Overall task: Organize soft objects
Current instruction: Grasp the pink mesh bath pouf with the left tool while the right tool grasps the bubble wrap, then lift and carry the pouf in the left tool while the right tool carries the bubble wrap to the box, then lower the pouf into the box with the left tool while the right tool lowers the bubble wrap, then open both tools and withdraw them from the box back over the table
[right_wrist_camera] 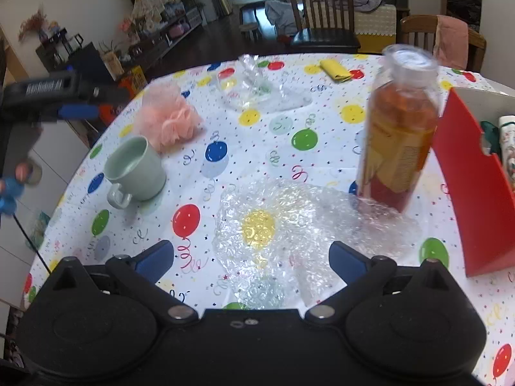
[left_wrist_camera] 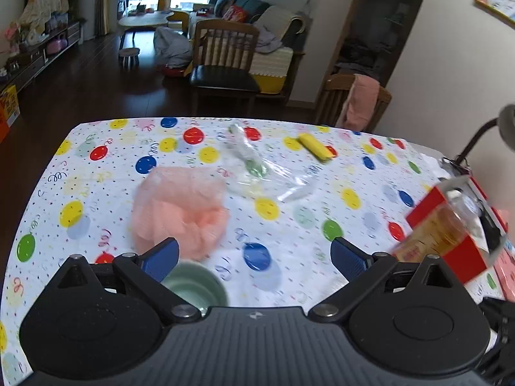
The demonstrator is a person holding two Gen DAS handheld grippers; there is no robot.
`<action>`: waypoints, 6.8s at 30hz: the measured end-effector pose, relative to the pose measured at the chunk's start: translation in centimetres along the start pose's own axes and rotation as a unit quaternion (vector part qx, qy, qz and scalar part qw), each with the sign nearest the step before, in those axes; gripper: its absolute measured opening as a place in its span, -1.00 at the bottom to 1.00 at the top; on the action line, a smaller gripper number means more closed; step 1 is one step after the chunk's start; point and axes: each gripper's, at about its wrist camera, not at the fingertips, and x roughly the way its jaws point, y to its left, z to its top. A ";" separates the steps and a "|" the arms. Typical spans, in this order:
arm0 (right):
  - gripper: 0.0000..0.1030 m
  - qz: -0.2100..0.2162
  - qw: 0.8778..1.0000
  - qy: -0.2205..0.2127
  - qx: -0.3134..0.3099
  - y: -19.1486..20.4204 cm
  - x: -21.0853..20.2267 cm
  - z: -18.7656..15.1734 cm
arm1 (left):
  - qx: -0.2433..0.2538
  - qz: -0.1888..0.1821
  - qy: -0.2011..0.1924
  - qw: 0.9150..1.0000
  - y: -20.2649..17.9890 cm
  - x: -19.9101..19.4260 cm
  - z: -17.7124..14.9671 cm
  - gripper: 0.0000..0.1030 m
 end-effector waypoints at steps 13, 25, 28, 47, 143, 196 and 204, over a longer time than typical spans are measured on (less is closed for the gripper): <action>1.00 -0.019 0.998 0.044 -0.038 1.2 6.0 1.2 | 0.035 0.048 0.040 0.997 3.9 7.3 3.7 0.96; 1.00 -0.029 0.996 0.066 -0.056 1.9 10.1 2.0 | -0.005 0.057 0.104 0.993 6.8 13.5 4.6 0.96; 0.99 -0.031 0.995 0.075 -0.065 2.0 10.9 1.9 | -0.019 0.055 0.120 0.991 7.4 14.8 4.5 0.96; 0.12 -0.040 0.995 0.078 -0.040 1.2 11.4 1.6 | -0.034 0.059 0.134 0.989 9.1 16.5 3.9 0.34; -0.90 -0.184 0.976 -0.113 -0.001 -30.0 -17.3 5.2 | 0.135 -0.163 0.055 0.976 -39.3 7.7 2.9 -0.30; 0.14 -0.110 0.991 -0.076 0.021 -35.4 -14.2 5.6 | 0.115 -0.099 0.105 0.983 -43.5 16.2 0.9 0.29; 0.28 -0.084 0.991 -0.101 0.013 -34.0 -17.7 5.3 | 0.111 -0.107 0.088 0.984 -43.2 12.8 1.0 0.32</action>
